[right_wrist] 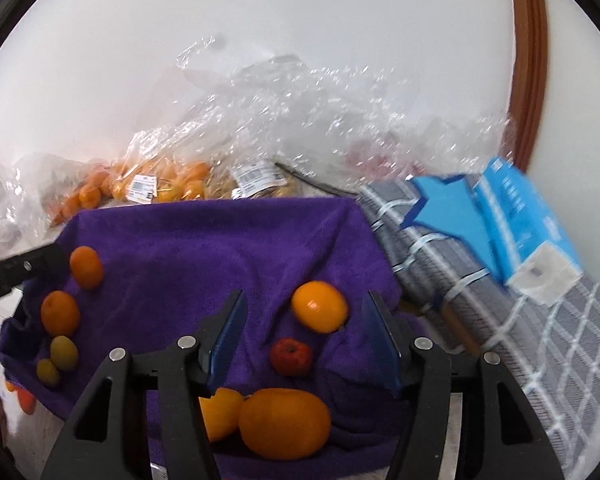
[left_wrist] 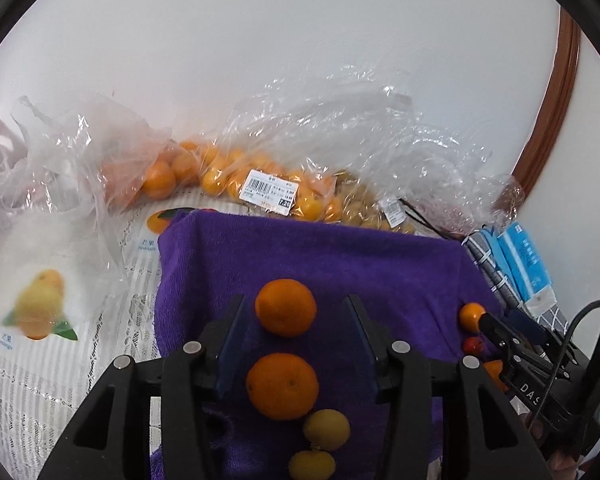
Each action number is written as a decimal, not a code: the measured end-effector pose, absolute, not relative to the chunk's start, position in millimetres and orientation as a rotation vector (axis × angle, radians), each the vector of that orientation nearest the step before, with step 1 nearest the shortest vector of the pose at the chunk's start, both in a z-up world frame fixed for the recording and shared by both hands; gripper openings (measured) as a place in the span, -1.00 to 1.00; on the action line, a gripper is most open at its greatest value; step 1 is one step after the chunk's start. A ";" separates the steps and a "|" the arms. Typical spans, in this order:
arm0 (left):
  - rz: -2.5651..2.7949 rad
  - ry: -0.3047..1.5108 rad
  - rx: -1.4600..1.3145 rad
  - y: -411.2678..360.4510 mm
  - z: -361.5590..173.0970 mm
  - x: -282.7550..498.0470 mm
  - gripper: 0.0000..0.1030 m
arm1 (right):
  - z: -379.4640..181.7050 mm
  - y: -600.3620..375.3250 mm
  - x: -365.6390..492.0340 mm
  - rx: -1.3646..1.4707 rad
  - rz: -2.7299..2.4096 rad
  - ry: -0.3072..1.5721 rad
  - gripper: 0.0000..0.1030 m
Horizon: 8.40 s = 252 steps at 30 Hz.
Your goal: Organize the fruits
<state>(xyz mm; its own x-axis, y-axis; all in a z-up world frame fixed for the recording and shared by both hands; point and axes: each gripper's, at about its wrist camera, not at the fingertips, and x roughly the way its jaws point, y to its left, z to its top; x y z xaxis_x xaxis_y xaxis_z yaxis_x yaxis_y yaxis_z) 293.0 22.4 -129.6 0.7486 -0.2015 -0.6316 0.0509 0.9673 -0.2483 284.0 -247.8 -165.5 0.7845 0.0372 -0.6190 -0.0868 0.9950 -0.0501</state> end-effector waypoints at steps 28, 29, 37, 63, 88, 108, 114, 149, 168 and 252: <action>-0.109 0.752 -0.146 25.2 -126.5 177.0 -0.09 | -143.7 -277.7 149.6 0.032 0.127 0.761 -0.12; -0.097 0.757 -0.140 28.2 -131.4 171.4 -0.10 | -149.0 -277.1 147.1 0.034 0.136 0.771 -0.17; -0.105 0.759 -0.188 48.4 -155.4 145.9 -0.10 | -173.3 -269.2 133.9 0.021 0.189 0.825 -0.26; -0.193 0.768 -0.234 41.7 -165.4 147.4 -0.23 | -195.6 -218.9 169.6 0.009 0.301 0.835 -0.36; -0.272 0.853 -0.195 -30.0 -165.7 181.5 -0.14 | -191.3 -298.8 124.5 0.118 0.216 0.782 -0.36; -0.397 0.878 -0.207 -56.8 -172.1 190.7 -0.41 | -193.4 -304.4 126.7 0.146 0.186 0.795 -0.36; -0.439 0.850 -0.224 -53.7 -166.8 181.5 -0.42 | -191.0 -309.2 124.3 0.181 0.188 0.775 -0.36; -0.152 0.716 -0.429 59.1 -139.3 295.1 -0.42 | -152.0 -248.7 294.7 0.070 0.271 0.717 -0.36; -0.085 0.752 -0.280 37.9 -157.7 306.2 -0.42 | -190.4 -224.9 306.2 -0.048 0.243 0.814 -0.35; 0.015 0.584 -0.029 -28.0 -36.2 15.8 0.81 | -48.3 -299.8 13.0 0.005 0.020 0.658 0.88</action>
